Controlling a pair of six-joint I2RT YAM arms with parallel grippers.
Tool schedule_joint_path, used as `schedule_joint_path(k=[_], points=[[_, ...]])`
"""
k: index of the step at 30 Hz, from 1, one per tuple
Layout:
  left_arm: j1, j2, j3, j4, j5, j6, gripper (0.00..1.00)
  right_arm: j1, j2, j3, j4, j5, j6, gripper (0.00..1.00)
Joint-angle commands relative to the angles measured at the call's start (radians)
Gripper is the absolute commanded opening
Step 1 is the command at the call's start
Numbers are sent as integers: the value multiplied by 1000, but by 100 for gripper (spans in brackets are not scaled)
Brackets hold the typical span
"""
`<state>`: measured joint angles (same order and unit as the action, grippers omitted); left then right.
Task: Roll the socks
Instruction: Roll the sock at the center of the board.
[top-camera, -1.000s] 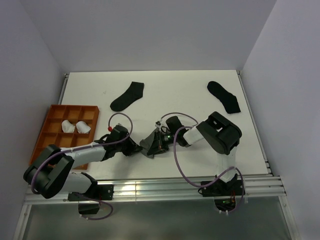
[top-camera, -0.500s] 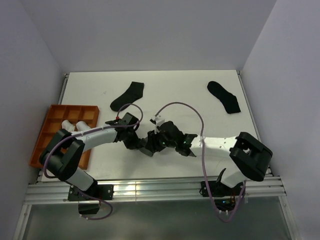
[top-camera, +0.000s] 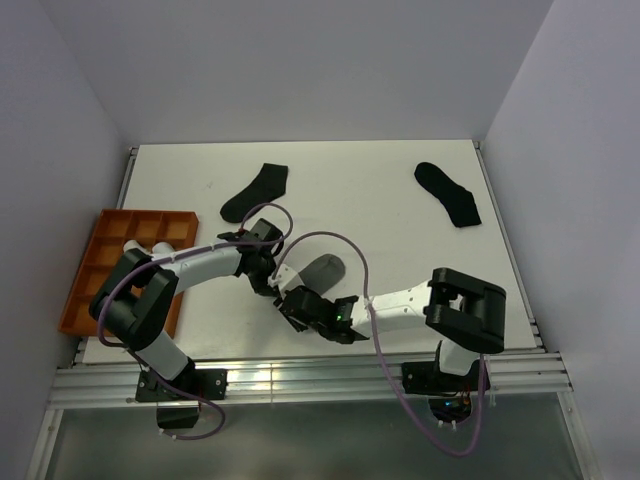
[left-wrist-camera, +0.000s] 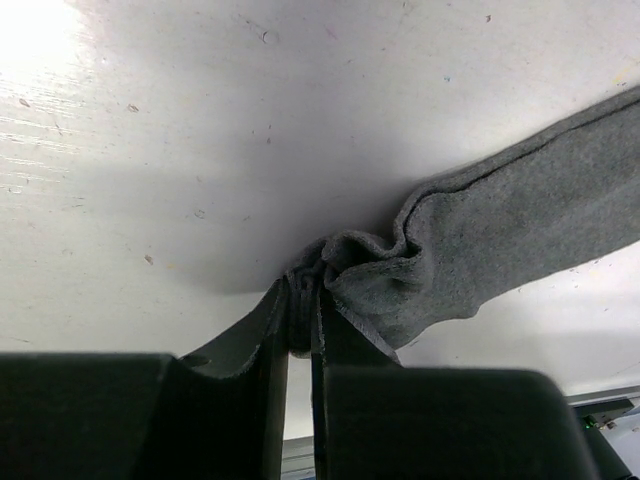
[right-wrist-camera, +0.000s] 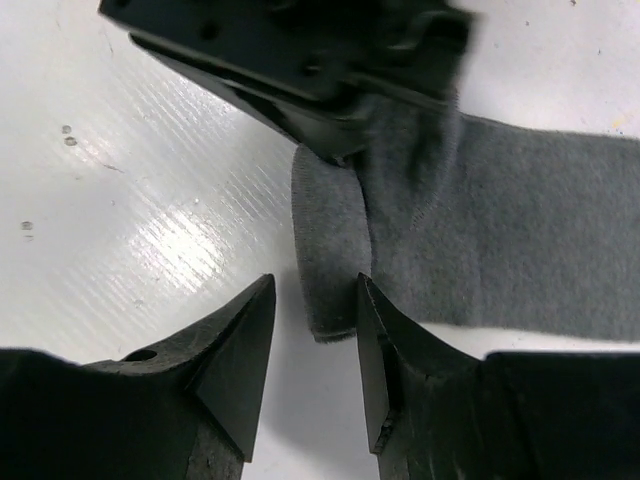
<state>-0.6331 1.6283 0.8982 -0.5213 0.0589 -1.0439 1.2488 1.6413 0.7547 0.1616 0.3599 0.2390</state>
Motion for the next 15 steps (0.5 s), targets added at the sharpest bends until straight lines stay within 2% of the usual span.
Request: schedule_joint_path(k=[1, 10, 15], points=[[-2, 30, -7, -52, -36, 27, 7, 31, 37, 63, 10, 123, -44, 45], [3, 44, -15, -42, -37, 22, 6, 70, 124, 124, -19, 169, -73, 45], [42, 22, -50, -32, -27, 34, 7, 75, 196, 158, -82, 163, -64, 35]])
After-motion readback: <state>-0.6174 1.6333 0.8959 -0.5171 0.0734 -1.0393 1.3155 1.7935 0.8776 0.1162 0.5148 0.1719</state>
